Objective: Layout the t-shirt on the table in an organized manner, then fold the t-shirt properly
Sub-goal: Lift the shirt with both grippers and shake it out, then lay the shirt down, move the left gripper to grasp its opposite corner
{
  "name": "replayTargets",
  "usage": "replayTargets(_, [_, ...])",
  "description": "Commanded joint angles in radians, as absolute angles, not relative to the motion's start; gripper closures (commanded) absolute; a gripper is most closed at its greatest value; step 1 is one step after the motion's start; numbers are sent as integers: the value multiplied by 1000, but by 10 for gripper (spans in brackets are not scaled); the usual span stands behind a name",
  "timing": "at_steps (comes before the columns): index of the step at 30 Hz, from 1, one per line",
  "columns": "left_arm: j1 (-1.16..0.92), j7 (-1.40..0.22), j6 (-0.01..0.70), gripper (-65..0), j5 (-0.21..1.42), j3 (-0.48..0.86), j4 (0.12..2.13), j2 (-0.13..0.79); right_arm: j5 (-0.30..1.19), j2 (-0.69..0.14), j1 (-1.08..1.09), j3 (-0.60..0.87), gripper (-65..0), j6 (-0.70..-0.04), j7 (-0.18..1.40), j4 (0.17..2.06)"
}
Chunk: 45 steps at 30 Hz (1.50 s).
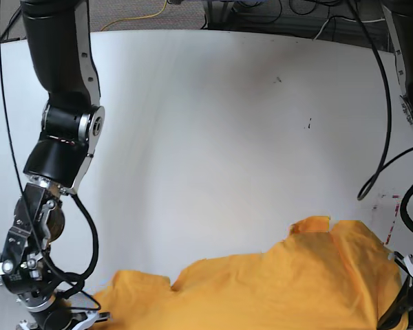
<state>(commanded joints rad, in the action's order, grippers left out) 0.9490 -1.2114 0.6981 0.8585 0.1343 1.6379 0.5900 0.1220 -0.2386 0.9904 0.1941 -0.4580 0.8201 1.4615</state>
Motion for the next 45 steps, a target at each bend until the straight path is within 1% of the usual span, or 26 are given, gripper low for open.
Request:
replayTargets(7, [975, -1211, 698, -3, 858, 134, 1580, 595, 122, -280, 978, 200, -2, -461, 855, 1471])
replayTargets(11, [897, -1227, 698, -3, 860, 136, 1581, 593, 122, -283, 872, 260, -2, -503, 888, 1526])
replayTargets(15, [817, -1242, 698, -3, 862, 142, 1581, 593, 122, -278, 745, 298, -2, -513, 908, 1596])
replayTargets(19, [684, -1282, 698, -3, 863, 219, 1590, 591, 122, -275, 567, 334, -2, -515, 931, 1709])
replayTargets(22, [558, -1300, 698, -3, 894, 285, 1638, 591, 122, -242, 435, 357, -2, -515, 934, 1774])
replayTargets(30, [203, -1307, 698, -3, 932, 389, 1776, 590, 122, -176, 136, 397, -2, -515, 934, 1888])
replayTargets(37, [-45, -1305, 698, -3, 932, 453, 1833, 555, 122, -133, -36, 397, -2, -515, 932, 1931])
replayTargets(42, [-119, -1300, 698, -3, 932, 453, 1831, 550, 120, -116, -99, 397, -2, -515, 929, 1934])
replayTargets(45, [-143, -1300, 698, -3, 931, 456, 1831, 522, 120, -113, -128, 397, -2, -515, 928, 1934])
